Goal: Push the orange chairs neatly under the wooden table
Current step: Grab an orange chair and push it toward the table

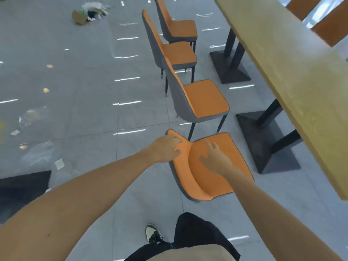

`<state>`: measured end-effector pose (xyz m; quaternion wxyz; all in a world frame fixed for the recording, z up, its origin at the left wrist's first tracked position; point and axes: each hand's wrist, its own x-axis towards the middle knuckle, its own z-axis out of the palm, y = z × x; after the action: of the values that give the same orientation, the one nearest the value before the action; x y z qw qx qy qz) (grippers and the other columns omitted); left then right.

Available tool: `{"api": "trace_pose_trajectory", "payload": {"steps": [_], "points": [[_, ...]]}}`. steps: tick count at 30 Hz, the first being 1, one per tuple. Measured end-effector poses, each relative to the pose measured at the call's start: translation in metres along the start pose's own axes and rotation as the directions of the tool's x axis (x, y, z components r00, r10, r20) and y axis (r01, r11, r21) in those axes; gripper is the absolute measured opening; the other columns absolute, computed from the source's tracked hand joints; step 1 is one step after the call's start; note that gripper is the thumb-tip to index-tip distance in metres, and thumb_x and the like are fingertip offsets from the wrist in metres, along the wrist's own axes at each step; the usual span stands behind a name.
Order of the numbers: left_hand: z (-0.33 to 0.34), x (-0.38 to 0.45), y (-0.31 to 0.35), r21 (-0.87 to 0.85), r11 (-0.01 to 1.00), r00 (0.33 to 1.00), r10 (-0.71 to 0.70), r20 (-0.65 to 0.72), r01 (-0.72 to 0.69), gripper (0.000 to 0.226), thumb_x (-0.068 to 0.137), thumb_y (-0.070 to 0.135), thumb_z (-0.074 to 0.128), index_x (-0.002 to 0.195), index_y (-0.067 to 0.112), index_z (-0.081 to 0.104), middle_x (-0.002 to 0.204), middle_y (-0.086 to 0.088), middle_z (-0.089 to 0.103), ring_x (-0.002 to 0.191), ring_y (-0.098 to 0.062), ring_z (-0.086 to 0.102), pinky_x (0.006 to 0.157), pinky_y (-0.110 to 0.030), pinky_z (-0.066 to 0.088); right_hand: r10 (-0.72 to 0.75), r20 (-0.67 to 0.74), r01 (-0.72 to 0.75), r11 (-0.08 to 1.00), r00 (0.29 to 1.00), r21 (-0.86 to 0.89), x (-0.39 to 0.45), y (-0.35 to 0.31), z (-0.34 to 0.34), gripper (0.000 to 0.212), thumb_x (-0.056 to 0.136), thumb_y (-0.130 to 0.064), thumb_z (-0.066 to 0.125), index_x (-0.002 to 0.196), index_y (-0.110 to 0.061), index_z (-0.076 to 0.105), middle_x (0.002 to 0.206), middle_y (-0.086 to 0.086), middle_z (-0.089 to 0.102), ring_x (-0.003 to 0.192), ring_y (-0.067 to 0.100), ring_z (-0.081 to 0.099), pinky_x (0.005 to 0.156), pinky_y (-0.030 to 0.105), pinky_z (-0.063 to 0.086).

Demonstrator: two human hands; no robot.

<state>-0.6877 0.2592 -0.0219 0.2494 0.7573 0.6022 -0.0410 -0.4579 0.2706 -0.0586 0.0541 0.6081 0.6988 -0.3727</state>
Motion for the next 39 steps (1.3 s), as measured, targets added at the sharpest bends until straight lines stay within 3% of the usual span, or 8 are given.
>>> {"api": "trace_pose_trajectory", "payload": {"steps": [4, 8, 14, 19, 22, 25, 30, 39], "points": [[0.003, 0.030, -0.023, 0.012, 0.997, 0.992, 0.073, 0.105, -0.075, 0.050, 0.102, 0.042, 0.049, 0.141, 0.011, 0.052, 0.143, -0.006, 0.052, 0.127, -0.026, 0.050, 0.102, -0.039, 0.043, 0.123, -0.096, -0.111, 0.987, 0.988, 0.117, 0.002, 0.000, 0.028, 0.073, 0.100, -0.047, 0.044, 0.157, -0.029, 0.001, 0.166, 0.009, 0.000, 0.133, 0.040, 0.044, 0.104, 0.054, 0.042], [0.013, 0.070, -0.035, 0.041, 0.982, 0.982, 0.179, 0.058, -0.182, 0.048, 0.102, 0.045, 0.045, 0.129, 0.008, 0.060, 0.132, -0.011, 0.060, 0.124, -0.029, 0.052, 0.107, -0.043, 0.039, 0.276, -0.132, -0.239, 0.941, 0.952, 0.241, 0.014, 0.007, 0.055, 0.073, 0.100, -0.054, 0.041, 0.157, -0.027, 0.005, 0.165, 0.012, 0.002, 0.145, 0.039, 0.024, 0.111, 0.053, 0.033], [0.037, 0.098, -0.055, 0.033, 0.959, 0.959, 0.283, -0.032, -0.282, 0.061, 0.105, 0.047, 0.038, 0.153, 0.010, 0.034, 0.165, -0.016, 0.021, 0.147, -0.031, 0.026, 0.118, -0.050, 0.029, 0.455, -0.189, -0.354, 0.845, 0.870, 0.401, 0.018, -0.006, 0.095, 0.073, 0.098, -0.060, 0.037, 0.156, -0.024, 0.011, 0.164, 0.016, 0.004, 0.146, 0.041, 0.019, 0.112, 0.054, 0.030], [0.052, 0.118, -0.087, 0.217, 0.859, 0.884, 0.464, 0.058, -0.464, 0.056, 0.104, 0.050, 0.031, 0.131, 0.007, 0.056, 0.145, -0.016, 0.051, 0.135, -0.032, 0.044, 0.113, -0.049, 0.031, 0.563, -0.257, -0.434, 0.797, 0.786, 0.419, 0.020, -0.041, 0.139, 0.065, 0.098, -0.059, 0.033, 0.152, -0.024, 0.022, 0.162, 0.018, 0.013, 0.143, 0.039, 0.027, 0.111, 0.051, 0.030], [0.057, 0.130, -0.107, 0.266, 0.800, 0.843, 0.510, 0.172, -0.538, 0.060, 0.102, 0.058, 0.026, 0.097, 0.017, 0.070, 0.109, 0.002, 0.070, 0.116, -0.021, 0.056, 0.110, -0.042, 0.028, 0.516, -0.249, -0.428, 0.840, 0.820, 0.334, 0.024, -0.068, 0.161, 0.028, 0.101, -0.042, 0.029, 0.112, -0.028, 0.051, 0.126, 0.009, 0.055, 0.112, 0.037, 0.056, 0.092, 0.048, 0.045], [0.058, 0.143, -0.120, 0.264, 0.736, 0.782, 0.594, 0.187, -0.623, 0.063, 0.098, 0.061, 0.025, 0.094, 0.022, 0.075, 0.100, 0.007, 0.073, 0.106, -0.017, 0.060, 0.105, -0.039, 0.033, 0.687, -0.339, -0.488, 0.709, 0.643, 0.509, 0.028, -0.093, 0.171, 0.044, 0.098, -0.050, 0.024, 0.070, -0.025, 0.048, 0.072, -0.009, 0.058, 0.072, 0.017, 0.057, 0.067, 0.036, 0.043], [0.054, 0.158, -0.118, 0.236, 0.681, 0.721, 0.660, 0.210, -0.693, 0.063, 0.096, 0.059, 0.026, 0.081, 0.022, 0.076, 0.089, 0.008, 0.074, 0.092, -0.016, 0.065, 0.093, -0.037, 0.039, 0.747, -0.419, -0.603, 0.664, 0.516, 0.442, 0.040, -0.110, 0.176, 0.047, 0.099, -0.053, 0.026, 0.075, -0.029, 0.059, 0.077, -0.014, 0.064, 0.078, 0.010, 0.056, 0.080, 0.035, 0.044], [0.062, 0.197, -0.110, 0.183, 0.557, 0.579, 0.808, 0.109, -0.810, 0.044, 0.092, 0.043, 0.045, 0.055, 0.022, 0.057, 0.055, 0.005, 0.058, 0.052, -0.018, 0.053, 0.057, -0.028, 0.040, 0.740, -0.553, -0.641, 0.644, 0.383, 0.418, 0.063, -0.091, 0.171, 0.039, 0.089, -0.032, 0.041, 0.052, -0.022, 0.047, 0.050, -0.007, 0.049, 0.045, 0.014, 0.043, 0.044, 0.029, 0.038]]}}
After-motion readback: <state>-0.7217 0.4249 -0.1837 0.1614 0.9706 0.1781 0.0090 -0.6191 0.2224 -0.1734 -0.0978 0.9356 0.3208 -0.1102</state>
